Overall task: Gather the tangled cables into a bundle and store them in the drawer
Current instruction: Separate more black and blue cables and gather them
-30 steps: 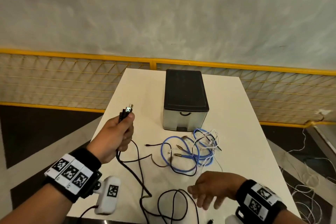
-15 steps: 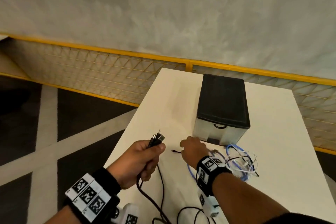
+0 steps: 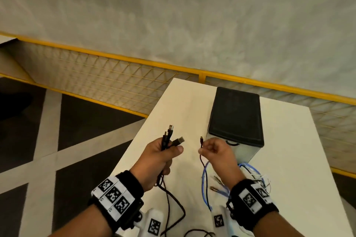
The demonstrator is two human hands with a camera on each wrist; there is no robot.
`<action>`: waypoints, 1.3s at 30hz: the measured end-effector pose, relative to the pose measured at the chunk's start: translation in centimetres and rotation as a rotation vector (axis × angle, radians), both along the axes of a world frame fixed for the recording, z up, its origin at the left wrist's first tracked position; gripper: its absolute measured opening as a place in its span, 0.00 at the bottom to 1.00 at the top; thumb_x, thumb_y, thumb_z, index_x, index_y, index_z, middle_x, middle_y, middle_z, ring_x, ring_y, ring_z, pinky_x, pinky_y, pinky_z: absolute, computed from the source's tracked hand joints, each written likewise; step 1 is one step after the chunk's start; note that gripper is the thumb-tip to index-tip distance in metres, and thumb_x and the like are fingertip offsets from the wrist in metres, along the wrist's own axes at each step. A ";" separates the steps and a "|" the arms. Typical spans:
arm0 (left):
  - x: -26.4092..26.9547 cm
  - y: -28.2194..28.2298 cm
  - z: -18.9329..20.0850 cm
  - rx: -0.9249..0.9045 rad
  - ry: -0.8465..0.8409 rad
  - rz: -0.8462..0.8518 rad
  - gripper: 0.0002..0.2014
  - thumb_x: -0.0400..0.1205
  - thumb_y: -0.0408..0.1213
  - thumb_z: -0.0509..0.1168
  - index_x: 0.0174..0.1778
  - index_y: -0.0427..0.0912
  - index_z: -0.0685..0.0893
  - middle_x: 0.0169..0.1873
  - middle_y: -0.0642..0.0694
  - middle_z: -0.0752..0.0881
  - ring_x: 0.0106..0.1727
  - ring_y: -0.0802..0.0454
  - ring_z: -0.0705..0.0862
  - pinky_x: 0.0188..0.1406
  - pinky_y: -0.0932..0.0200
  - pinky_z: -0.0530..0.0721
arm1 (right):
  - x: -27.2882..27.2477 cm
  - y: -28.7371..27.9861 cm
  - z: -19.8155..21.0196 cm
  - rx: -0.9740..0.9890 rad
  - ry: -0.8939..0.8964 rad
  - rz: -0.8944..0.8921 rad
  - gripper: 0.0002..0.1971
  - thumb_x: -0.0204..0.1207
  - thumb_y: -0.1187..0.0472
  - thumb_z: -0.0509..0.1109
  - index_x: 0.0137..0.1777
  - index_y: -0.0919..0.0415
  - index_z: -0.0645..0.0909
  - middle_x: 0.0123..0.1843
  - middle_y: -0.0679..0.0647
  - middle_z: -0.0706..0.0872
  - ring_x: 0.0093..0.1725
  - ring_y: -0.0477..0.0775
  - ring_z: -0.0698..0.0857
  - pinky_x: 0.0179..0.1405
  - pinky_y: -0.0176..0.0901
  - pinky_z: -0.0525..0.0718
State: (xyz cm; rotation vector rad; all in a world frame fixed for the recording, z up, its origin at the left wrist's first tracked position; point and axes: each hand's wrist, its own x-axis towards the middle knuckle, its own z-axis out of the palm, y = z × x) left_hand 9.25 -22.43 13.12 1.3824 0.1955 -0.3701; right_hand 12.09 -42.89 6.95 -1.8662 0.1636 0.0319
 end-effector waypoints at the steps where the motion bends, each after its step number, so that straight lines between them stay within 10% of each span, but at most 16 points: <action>1: 0.3 -1.1 0.4 0.017 -0.023 -0.031 0.12 0.80 0.31 0.72 0.38 0.45 0.74 0.25 0.49 0.63 0.21 0.55 0.60 0.22 0.59 0.57 | -0.5 -0.6 1.7 0.069 -0.035 -0.038 0.07 0.70 0.67 0.79 0.42 0.58 0.85 0.38 0.51 0.89 0.38 0.46 0.88 0.41 0.38 0.86; 13: -0.3 -11.2 5.2 0.086 -0.443 -0.199 0.05 0.80 0.27 0.70 0.44 0.42 0.83 0.22 0.60 0.83 0.20 0.69 0.78 0.21 0.77 0.72 | -6.5 -4.0 10.4 0.230 -0.272 -0.122 0.09 0.69 0.78 0.74 0.40 0.63 0.83 0.34 0.52 0.89 0.37 0.49 0.87 0.41 0.42 0.87; 21: -0.5 -11.7 4.4 0.174 -0.369 -0.241 0.08 0.86 0.38 0.63 0.41 0.46 0.81 0.18 0.61 0.78 0.21 0.67 0.73 0.25 0.68 0.71 | -8.5 -4.5 10.4 0.173 -0.168 -0.176 0.10 0.73 0.69 0.77 0.40 0.63 0.76 0.32 0.57 0.85 0.32 0.49 0.84 0.35 0.40 0.83; 27: -0.3 -10.2 4.0 0.050 -0.281 -0.206 0.08 0.88 0.38 0.59 0.45 0.42 0.79 0.28 0.48 0.87 0.30 0.52 0.83 0.34 0.59 0.82 | -11.2 -3.6 7.7 0.345 0.557 0.040 0.23 0.85 0.41 0.58 0.49 0.61 0.85 0.38 0.55 0.91 0.37 0.52 0.86 0.34 0.40 0.78; 33: -2.8 -9.6 2.6 -0.041 -0.137 -0.345 0.11 0.88 0.37 0.60 0.39 0.42 0.76 0.21 0.45 0.74 0.16 0.54 0.66 0.20 0.61 0.70 | -7.9 -2.5 5.0 1.021 0.524 -0.231 0.10 0.85 0.55 0.58 0.52 0.58 0.79 0.37 0.57 0.85 0.39 0.55 0.83 0.41 0.48 0.80; 39: -4.5 -4.9 -0.3 0.129 0.096 -0.563 0.11 0.87 0.39 0.63 0.40 0.40 0.76 0.21 0.46 0.67 0.19 0.55 0.60 0.19 0.63 0.57 | -5.7 -6.8 5.5 1.142 0.491 -0.537 0.21 0.87 0.56 0.56 0.32 0.59 0.76 0.21 0.51 0.78 0.28 0.50 0.75 0.38 0.47 0.77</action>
